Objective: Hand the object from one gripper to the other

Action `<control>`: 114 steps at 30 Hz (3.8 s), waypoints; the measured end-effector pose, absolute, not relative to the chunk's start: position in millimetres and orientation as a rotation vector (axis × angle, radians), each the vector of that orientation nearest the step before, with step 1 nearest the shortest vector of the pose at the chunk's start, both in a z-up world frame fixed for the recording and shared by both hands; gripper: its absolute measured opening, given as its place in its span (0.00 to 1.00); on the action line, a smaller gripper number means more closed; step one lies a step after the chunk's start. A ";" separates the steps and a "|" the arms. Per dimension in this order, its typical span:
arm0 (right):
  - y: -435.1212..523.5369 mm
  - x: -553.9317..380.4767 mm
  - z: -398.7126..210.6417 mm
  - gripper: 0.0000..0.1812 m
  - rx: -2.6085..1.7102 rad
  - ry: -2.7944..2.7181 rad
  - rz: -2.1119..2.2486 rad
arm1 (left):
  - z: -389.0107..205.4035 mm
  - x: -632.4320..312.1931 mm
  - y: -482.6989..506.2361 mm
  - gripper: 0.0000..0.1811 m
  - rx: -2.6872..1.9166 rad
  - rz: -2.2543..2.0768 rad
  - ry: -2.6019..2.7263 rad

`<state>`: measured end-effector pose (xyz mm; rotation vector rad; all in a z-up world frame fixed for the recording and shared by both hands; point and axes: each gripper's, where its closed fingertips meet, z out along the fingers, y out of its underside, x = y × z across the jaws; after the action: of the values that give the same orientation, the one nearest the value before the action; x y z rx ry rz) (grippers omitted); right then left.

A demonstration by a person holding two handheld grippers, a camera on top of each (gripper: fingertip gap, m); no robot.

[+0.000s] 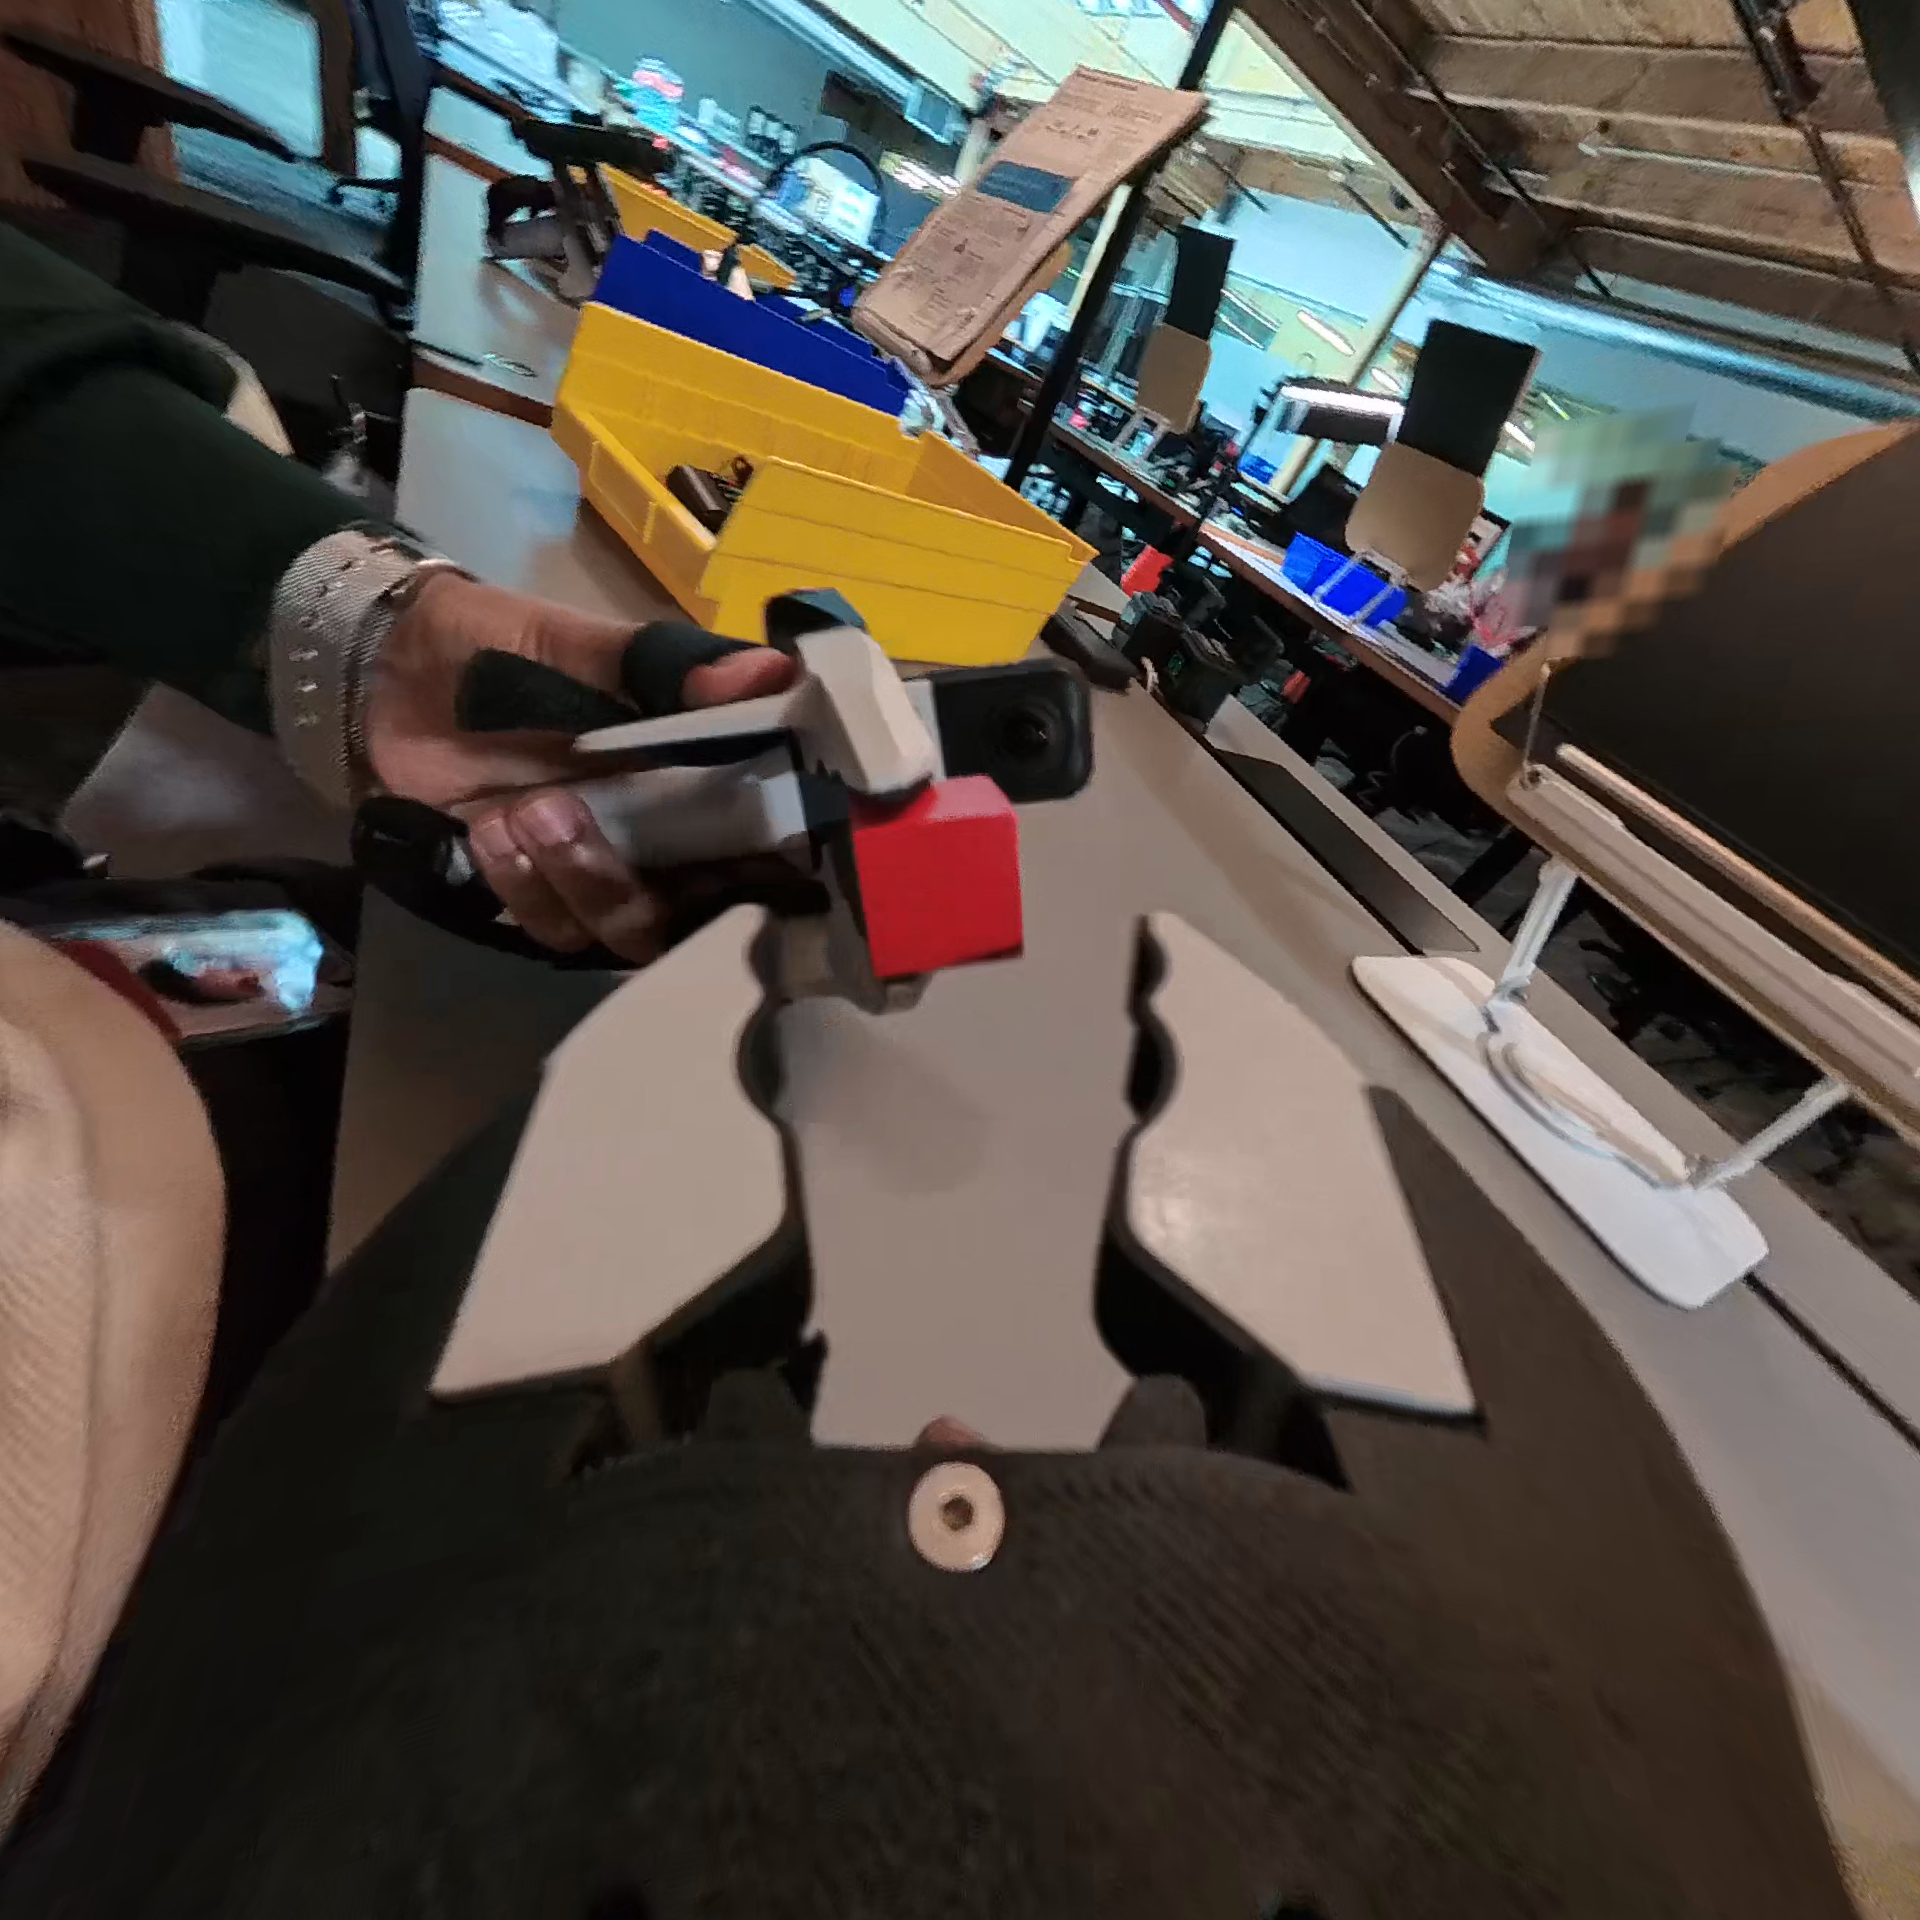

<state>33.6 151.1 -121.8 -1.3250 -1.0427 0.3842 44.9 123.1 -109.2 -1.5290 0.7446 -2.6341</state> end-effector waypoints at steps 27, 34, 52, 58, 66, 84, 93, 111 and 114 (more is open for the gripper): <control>172.6 63.1 -119.5 0.33 -1.606 -0.513 0.972 | -139.7 36.6 170.3 0.17 -1.469 -0.913 1.264; 169.5 52.2 -145.3 0.22 -1.838 -0.479 0.944 | -177.1 34.6 179.2 0.18 -1.388 -0.191 1.556; 165.5 53.9 -136.0 0.15 -1.828 -0.527 0.908 | -147.8 45.4 170.3 0.43 -1.357 -0.442 1.351; 158.0 62.4 -102.5 0.15 -1.587 -0.585 0.976 | -133.5 43.2 157.0 0.38 -1.440 -1.159 1.199; 144.9 44.9 -102.1 0.15 -1.545 -0.607 1.215 | -106.4 36.2 132.7 0.25 -1.318 -1.696 1.123; 139.1 26.5 -116.5 0.15 -1.577 -0.721 1.114 | -104.9 38.3 134.7 0.16 -1.345 -1.708 1.089; 143.7 37.3 -113.0 0.33 -1.274 -1.048 0.539 | -125.5 36.3 151.4 0.16 -1.658 -1.991 0.911; 139.0 35.7 -127.1 0.15 -1.273 -1.188 0.426 | -130.7 46.9 156.0 0.49 -1.640 -2.196 0.703; 140.1 40.5 -124.4 0.15 -1.369 -1.085 0.604 | -120.8 43.1 161.4 0.53 -1.521 -2.037 0.782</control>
<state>40.5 140.1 -124.4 -1.3693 -1.0848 0.6039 43.1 161.4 -120.8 -1.5205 0.7816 -2.0367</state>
